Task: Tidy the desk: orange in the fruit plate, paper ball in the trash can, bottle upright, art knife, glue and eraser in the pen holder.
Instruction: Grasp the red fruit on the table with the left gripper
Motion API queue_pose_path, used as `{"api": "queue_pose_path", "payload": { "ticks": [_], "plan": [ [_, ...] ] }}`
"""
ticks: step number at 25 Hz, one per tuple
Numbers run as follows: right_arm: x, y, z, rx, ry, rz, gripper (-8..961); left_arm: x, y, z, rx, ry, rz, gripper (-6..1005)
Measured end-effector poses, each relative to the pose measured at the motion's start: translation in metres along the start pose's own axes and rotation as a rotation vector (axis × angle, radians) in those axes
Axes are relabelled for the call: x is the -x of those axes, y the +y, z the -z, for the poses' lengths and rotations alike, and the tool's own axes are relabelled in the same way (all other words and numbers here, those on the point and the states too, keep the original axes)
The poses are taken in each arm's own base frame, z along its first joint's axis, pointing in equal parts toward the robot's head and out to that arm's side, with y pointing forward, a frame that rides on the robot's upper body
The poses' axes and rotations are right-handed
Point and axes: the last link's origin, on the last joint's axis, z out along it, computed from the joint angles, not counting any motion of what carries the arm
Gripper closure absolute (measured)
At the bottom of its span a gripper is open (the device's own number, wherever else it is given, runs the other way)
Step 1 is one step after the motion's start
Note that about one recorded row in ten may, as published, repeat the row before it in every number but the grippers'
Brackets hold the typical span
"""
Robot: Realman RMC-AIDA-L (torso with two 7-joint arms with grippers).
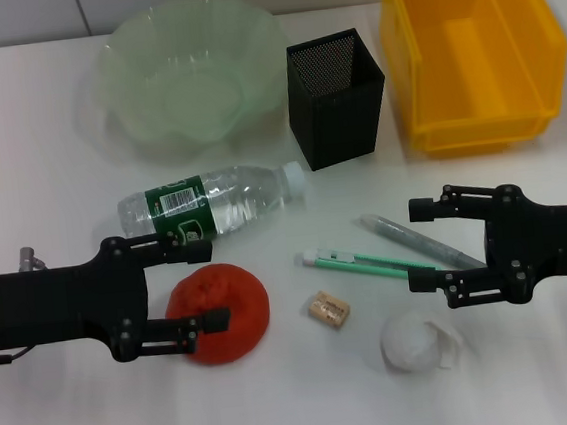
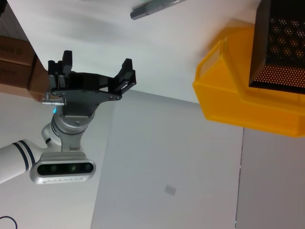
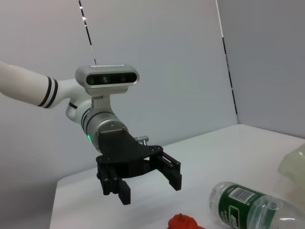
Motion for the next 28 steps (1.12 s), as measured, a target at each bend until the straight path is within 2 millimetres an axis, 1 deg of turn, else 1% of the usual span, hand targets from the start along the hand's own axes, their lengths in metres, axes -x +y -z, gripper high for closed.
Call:
{"api": "queue_pose_path", "payload": {
  "ticks": [16, 18, 28],
  "plan": [
    [-0.001, 0.001, -0.001, 0.002, -0.002, -0.005, 122, 0.0, 0.0, 0.001, 0.0, -0.002, -0.001, 247],
    [-0.001, 0.001, -0.001, 0.002, -0.002, -0.005, 123, 0.008, -0.004, 0.0, -0.051, -0.028, -0.027, 251],
    [-0.001, 0.001, 0.0, 0.001, -0.001, -0.008, 123, 0.025, -0.01, -0.008, -0.113, -0.118, -0.033, 270]
  ]
}}
